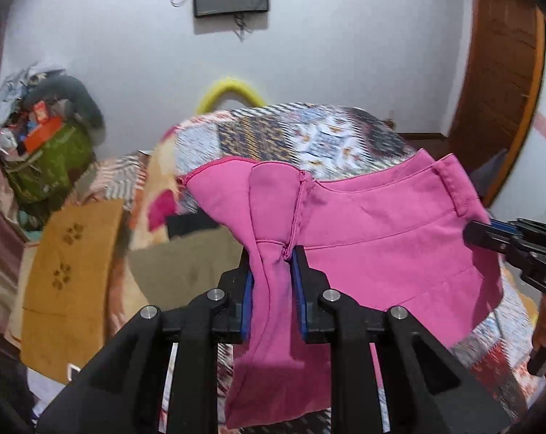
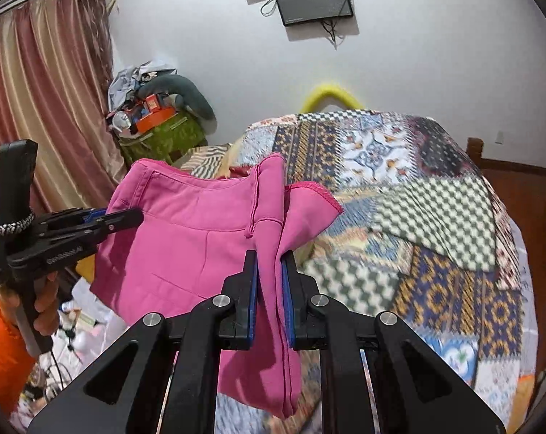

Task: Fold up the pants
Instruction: 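Carry the folded trousers with both tools onto the olive trousers and release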

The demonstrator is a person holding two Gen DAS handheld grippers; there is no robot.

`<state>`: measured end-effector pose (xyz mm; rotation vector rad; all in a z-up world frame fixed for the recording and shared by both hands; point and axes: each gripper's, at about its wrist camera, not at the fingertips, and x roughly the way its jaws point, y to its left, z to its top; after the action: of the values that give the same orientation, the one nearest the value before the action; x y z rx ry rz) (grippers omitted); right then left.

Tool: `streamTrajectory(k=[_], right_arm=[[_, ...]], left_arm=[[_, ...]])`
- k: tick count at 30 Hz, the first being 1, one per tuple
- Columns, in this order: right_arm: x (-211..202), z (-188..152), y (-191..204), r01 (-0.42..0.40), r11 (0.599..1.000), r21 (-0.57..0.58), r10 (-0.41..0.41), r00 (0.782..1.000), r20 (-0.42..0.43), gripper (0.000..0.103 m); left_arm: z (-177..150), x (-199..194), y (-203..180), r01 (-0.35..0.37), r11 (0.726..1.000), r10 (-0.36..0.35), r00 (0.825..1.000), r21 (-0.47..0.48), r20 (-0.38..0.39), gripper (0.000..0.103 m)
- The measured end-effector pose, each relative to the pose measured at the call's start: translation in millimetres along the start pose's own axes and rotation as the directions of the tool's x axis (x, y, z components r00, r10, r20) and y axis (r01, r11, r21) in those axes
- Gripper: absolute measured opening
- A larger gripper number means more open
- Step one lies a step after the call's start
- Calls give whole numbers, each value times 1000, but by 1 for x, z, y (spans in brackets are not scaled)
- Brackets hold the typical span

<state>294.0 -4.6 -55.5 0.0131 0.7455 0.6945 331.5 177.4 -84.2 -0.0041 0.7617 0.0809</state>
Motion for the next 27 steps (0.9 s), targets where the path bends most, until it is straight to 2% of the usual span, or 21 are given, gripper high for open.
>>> streamTrajectory(k=[5,9,14,17,21,22,23,25,27], right_arm=[[40,25,4,-3,1000,-2,3,1000,10,11],[80,39,0,-7,1000,3,7,1000,-11,11],[137,37,-4,5,1000,9,-4,997,-71,11],[175,29,-8,7,999,36,-3,993,-121,11],[223,16,-14,28,998,47,-18,978,-208,11],[231,14,-14,42,999,33,-33,974,-224,11],[238,12,-14,55,998,18,-49,971,-236,11],[246,10,-17,74,997,4,-71,963,-259,14],[247,9,-22,80,997,-5,-78,961,-266,15]], left_arm=[[20,36,31,-39,999,39,999,-33,8,20],[25,76,55,-56,997,55,998,-56,-19,20],[17,134,82,-80,993,73,994,-83,-84,21],[6,177,95,-119,990,107,984,-73,-141,22],[-14,218,108,-134,987,114,972,-87,-206,26],[-20,223,110,-141,986,121,970,-85,-212,32],[-26,231,114,-172,982,150,964,-82,-220,44],[-33,238,125,-184,977,157,962,-106,-223,56],[-36,236,134,-155,977,120,969,-150,-218,60]])
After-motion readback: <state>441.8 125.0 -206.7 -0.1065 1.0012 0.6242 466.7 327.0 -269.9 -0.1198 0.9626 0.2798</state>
